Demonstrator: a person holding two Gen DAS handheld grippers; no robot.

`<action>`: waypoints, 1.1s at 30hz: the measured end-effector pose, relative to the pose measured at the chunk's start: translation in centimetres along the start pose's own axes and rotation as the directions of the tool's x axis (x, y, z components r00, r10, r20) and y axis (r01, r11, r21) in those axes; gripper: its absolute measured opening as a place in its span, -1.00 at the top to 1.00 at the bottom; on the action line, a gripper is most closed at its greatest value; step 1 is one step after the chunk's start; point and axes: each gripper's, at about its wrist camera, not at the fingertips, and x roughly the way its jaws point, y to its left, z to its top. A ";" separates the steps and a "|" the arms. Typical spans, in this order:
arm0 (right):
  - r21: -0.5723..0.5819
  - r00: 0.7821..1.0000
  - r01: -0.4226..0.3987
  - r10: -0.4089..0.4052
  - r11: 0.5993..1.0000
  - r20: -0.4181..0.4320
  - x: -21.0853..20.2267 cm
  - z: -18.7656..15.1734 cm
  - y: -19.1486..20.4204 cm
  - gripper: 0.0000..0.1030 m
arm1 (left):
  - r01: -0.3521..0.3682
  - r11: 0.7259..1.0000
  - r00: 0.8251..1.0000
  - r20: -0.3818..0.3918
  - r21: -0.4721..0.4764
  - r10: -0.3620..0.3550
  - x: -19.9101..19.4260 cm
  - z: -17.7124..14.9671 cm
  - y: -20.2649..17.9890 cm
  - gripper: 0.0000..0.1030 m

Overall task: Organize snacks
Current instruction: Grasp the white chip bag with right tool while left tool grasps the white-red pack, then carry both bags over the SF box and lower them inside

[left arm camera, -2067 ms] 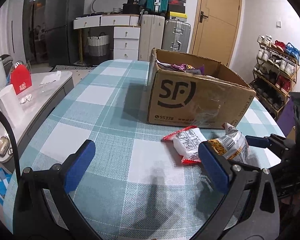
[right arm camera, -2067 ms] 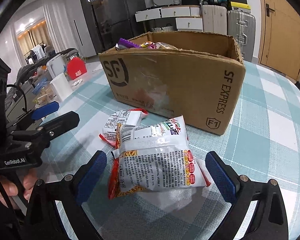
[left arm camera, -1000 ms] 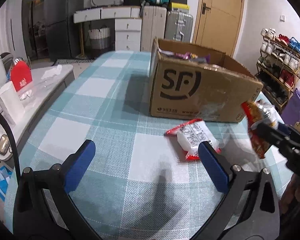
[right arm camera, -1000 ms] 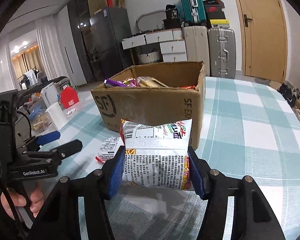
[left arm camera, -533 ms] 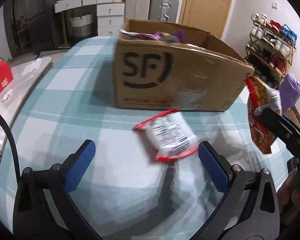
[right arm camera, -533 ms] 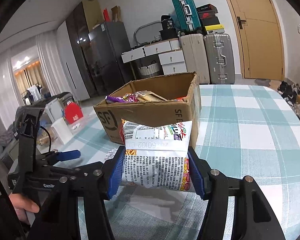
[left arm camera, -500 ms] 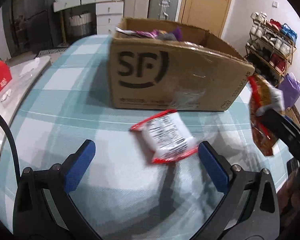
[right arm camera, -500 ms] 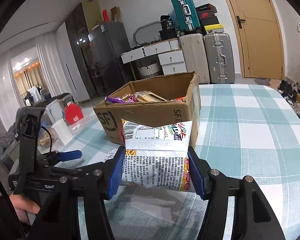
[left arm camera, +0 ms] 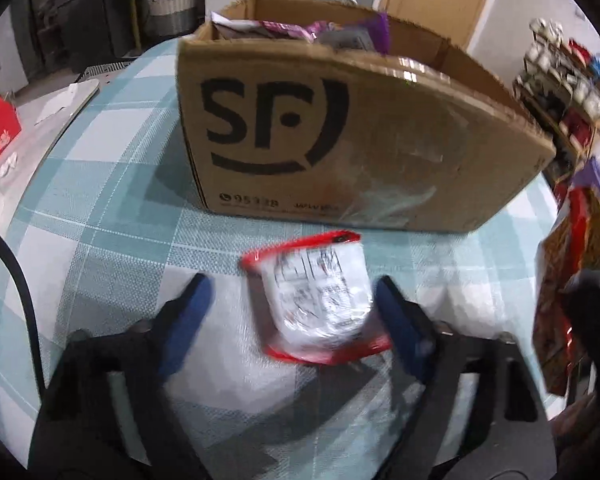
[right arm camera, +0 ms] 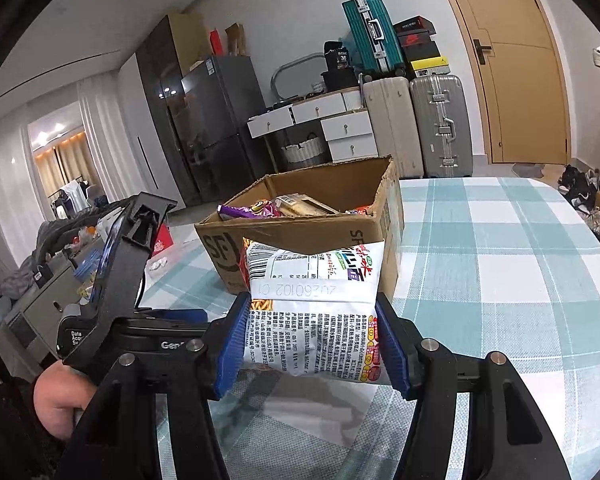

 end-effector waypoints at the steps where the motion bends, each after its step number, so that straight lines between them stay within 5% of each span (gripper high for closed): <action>1: 0.000 1.000 -0.001 0.001 1.000 0.001 0.0 0.0 0.0 -0.16 | -0.009 1.000 1.000 -0.003 0.016 0.009 0.0 0.1 -0.1 -0.21; 2: 0.000 1.000 0.000 0.000 1.000 0.001 0.0 0.0 0.0 -0.17 | -0.017 0.999 1.000 0.000 0.030 0.017 -0.3 0.1 0.0 0.01; 6: 0.007 1.000 -0.004 0.004 1.000 -0.006 0.2 0.1 -0.1 -0.17 | 0.005 0.998 1.000 0.005 0.070 -0.005 -0.4 0.4 -0.2 0.19; 14: 0.054 1.000 0.012 -0.012 0.998 -0.011 0.5 0.2 -1.1 -0.17 | -0.022 0.997 0.998 0.057 0.070 0.018 -3.3 0.0 0.6 0.20; 25: 0.067 0.999 0.048 -0.048 0.997 -0.013 0.2 0.1 -1.0 -0.17 | 0.030 0.999 0.987 0.155 0.021 -0.033 -9.2 -2.3 3.0 0.20; 33: 0.186 0.998 -0.021 0.031 0.982 -0.049 -0.9 -0.5 -0.9 -0.17 | 0.094 0.995 0.971 0.221 0.014 -0.095 -13.3 -3.9 4.3 0.20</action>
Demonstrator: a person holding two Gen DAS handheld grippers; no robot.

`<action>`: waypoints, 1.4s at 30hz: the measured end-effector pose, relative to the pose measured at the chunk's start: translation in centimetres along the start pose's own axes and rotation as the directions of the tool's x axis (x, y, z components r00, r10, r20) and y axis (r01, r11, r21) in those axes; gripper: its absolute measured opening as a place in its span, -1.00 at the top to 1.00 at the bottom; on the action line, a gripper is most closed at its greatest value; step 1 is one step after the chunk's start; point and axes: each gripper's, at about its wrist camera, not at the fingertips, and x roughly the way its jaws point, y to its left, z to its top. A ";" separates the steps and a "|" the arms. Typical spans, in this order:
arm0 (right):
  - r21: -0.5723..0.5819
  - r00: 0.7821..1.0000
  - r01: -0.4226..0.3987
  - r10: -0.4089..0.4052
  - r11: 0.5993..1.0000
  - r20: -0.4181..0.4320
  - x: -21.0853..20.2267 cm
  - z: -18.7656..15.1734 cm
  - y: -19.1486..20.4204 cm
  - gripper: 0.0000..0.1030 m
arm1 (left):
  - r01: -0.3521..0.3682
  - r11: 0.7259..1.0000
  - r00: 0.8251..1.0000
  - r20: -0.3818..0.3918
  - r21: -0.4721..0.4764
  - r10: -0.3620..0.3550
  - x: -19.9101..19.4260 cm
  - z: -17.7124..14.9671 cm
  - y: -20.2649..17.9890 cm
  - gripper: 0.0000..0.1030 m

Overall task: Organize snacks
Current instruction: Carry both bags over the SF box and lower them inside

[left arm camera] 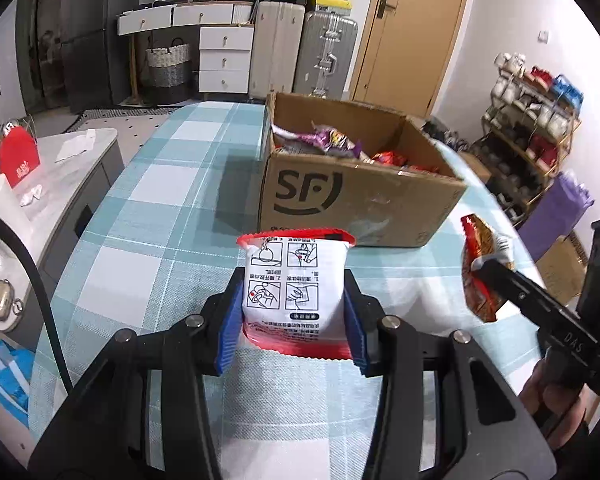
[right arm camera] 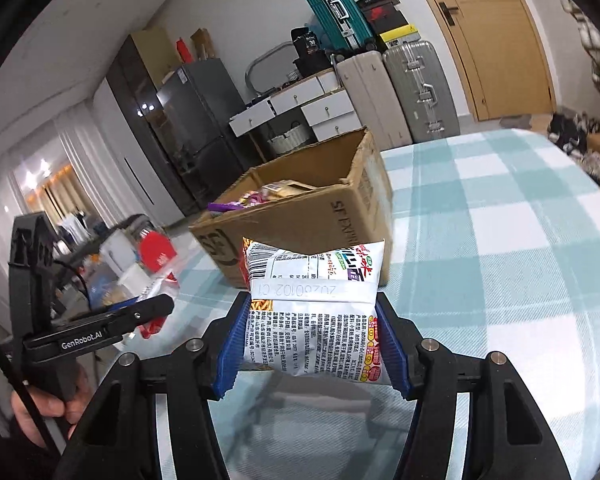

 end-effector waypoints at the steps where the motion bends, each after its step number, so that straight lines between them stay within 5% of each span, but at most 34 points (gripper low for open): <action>1: -0.004 1.000 -0.006 0.006 1.000 0.000 -0.3 0.1 0.4 -0.17 | 0.011 1.000 1.000 0.004 -0.003 -0.011 -0.5 0.1 0.1 0.20; 12: -0.029 0.994 -0.106 0.107 0.994 0.021 -3.8 3.8 5.1 -0.17 | 0.087 0.996 0.994 0.059 -0.002 -0.087 -4.3 2.8 1.0 0.19; 22: -0.058 0.980 -0.193 0.195 0.979 0.031 -5.8 10.5 9.4 -0.17 | 0.050 0.997 0.989 0.138 0.062 -0.058 -9.0 8.8 1.6 0.19; 33: -0.147 0.987 -0.147 0.154 0.978 0.036 -7.6 17.7 13.1 -0.17 | 0.033 0.995 0.982 0.181 0.093 -0.049 -11.8 16.1 0.3 0.19; 42: -0.151 0.993 -0.102 0.109 0.983 0.037 -6.7 22.6 13.1 -0.17 | 0.027 0.990 0.981 0.187 0.141 -0.053 -10.4 21.2 -2.7 0.18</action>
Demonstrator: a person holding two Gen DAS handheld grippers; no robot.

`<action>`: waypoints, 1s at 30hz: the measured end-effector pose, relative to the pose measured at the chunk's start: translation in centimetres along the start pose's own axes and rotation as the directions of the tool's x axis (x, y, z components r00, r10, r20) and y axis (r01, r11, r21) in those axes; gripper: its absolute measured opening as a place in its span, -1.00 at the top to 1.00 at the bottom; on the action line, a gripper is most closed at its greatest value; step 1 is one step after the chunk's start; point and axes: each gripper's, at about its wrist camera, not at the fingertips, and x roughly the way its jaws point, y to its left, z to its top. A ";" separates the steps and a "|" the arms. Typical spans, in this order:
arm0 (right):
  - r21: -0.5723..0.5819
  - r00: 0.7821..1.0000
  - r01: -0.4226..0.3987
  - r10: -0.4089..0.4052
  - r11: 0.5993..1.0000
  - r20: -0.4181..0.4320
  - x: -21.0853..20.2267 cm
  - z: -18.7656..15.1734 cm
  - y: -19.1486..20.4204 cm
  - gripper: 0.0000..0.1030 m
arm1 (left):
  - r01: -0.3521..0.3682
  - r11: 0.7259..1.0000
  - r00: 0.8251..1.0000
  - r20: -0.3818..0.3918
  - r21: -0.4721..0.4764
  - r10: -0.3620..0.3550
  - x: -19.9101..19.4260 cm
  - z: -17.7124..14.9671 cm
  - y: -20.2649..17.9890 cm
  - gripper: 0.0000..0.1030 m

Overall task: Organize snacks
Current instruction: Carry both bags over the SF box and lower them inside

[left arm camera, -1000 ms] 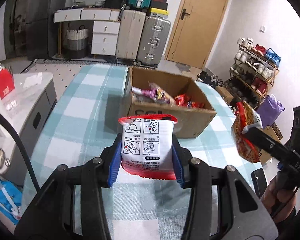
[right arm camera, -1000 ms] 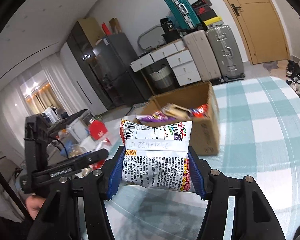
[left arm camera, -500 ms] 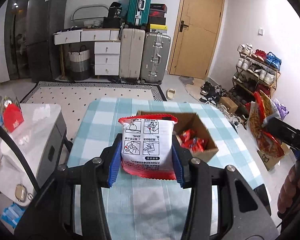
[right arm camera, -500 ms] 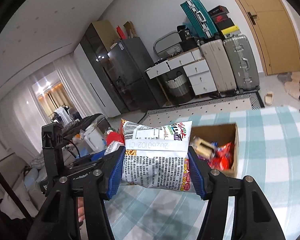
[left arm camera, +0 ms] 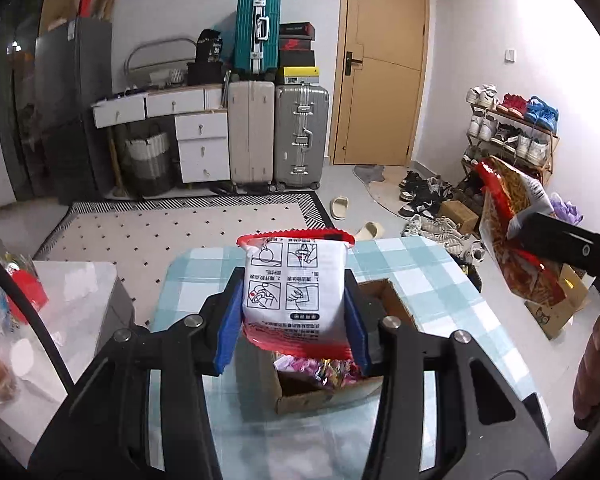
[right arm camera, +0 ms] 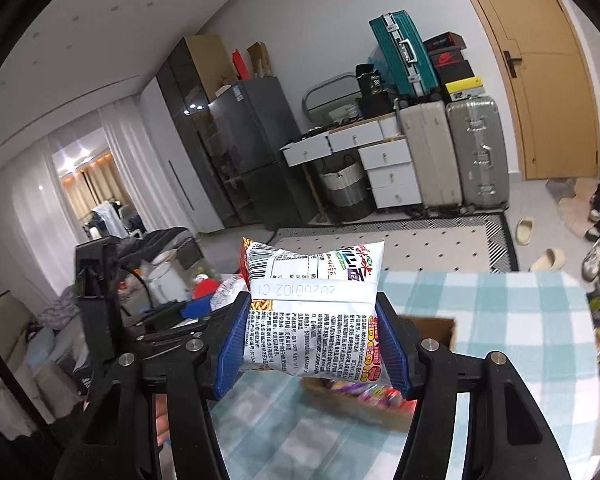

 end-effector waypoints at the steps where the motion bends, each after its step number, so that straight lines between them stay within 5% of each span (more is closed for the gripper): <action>1: 0.015 1.000 0.003 -0.002 1.000 -0.002 0.3 0.4 -0.5 -0.17 | 0.025 1.000 1.000 -0.018 -0.018 -0.025 0.7 0.4 0.1 0.18; 9: 0.006 0.996 0.061 -0.061 0.998 -0.067 4.4 1.2 -3.1 -0.17 | 0.083 0.996 0.991 -0.100 -0.030 -0.086 7.7 1.0 -0.5 0.18; 19: 0.042 0.987 0.071 -0.064 0.997 -0.149 10.1 -0.2 -7.1 -0.17 | 0.107 0.994 0.965 -0.240 0.000 -0.104 18.4 -2.1 -2.7 0.18; 30: 0.055 0.967 0.100 -0.084 0.993 -0.240 15.4 -3.8 -10.4 -0.17 | 0.079 0.996 0.947 -0.313 0.028 -0.067 23.2 -5.2 -1.9 0.18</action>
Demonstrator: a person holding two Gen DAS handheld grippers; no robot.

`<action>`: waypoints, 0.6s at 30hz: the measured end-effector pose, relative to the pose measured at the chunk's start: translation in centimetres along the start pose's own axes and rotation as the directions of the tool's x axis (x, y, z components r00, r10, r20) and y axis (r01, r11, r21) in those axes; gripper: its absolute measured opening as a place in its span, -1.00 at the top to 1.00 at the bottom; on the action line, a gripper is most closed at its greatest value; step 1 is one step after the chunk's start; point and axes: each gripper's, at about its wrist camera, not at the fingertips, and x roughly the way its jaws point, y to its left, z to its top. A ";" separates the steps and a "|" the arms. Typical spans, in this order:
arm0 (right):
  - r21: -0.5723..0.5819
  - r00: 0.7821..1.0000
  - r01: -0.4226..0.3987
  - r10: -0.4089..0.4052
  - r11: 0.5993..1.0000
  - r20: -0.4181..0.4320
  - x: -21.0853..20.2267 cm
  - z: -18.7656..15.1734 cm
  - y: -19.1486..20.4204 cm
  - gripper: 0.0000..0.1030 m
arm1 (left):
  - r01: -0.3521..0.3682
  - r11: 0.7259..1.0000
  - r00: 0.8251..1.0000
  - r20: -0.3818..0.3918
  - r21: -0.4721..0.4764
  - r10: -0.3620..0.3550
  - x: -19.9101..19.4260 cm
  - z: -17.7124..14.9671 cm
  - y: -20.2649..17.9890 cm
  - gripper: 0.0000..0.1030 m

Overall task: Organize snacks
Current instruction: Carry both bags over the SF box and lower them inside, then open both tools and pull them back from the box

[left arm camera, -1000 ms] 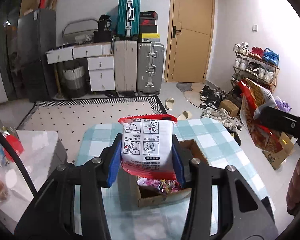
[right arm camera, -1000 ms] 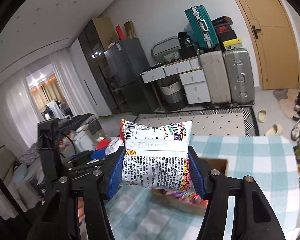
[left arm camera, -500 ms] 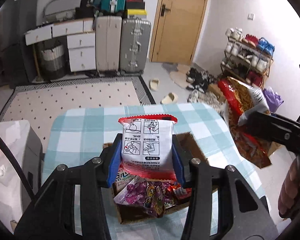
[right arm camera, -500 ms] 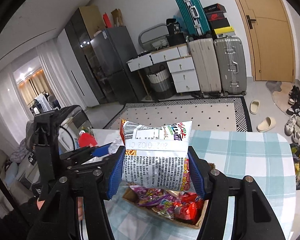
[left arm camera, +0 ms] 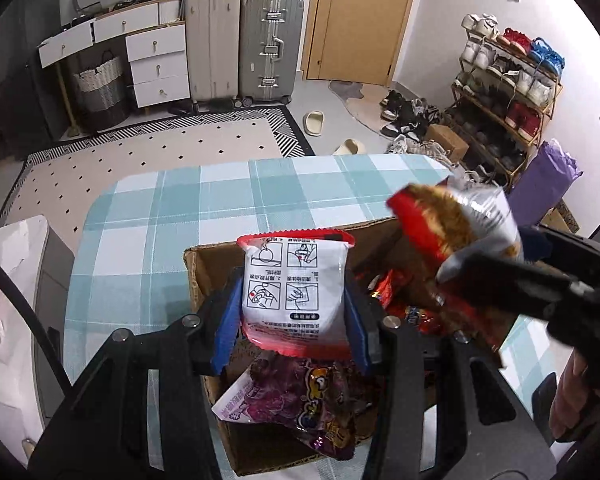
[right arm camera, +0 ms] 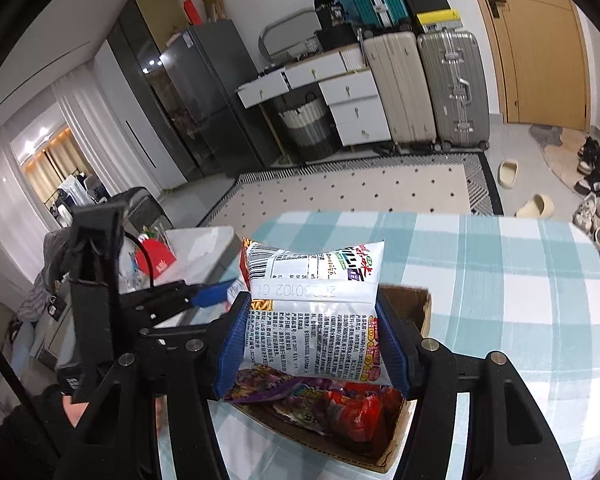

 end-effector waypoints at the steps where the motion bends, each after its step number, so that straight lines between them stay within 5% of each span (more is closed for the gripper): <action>1: -0.002 1.000 0.002 -0.002 1.000 -0.005 0.4 -0.3 -0.1 -0.17 | -0.002 1.000 1.000 -0.005 0.000 0.002 0.3 0.0 0.2 0.18; 13: 0.060 1.000 -0.010 0.011 0.998 -0.024 2.6 -1.6 -1.8 -0.17 | 0.002 1.000 1.000 -0.025 0.001 -0.002 1.2 -0.6 1.2 0.05; 18: 0.118 0.999 -0.029 0.033 0.993 -0.033 3.0 -1.8 -2.6 -0.17 | 0.003 1.000 0.999 0.041 -0.019 -0.002 -0.4 -0.5 1.6 -0.25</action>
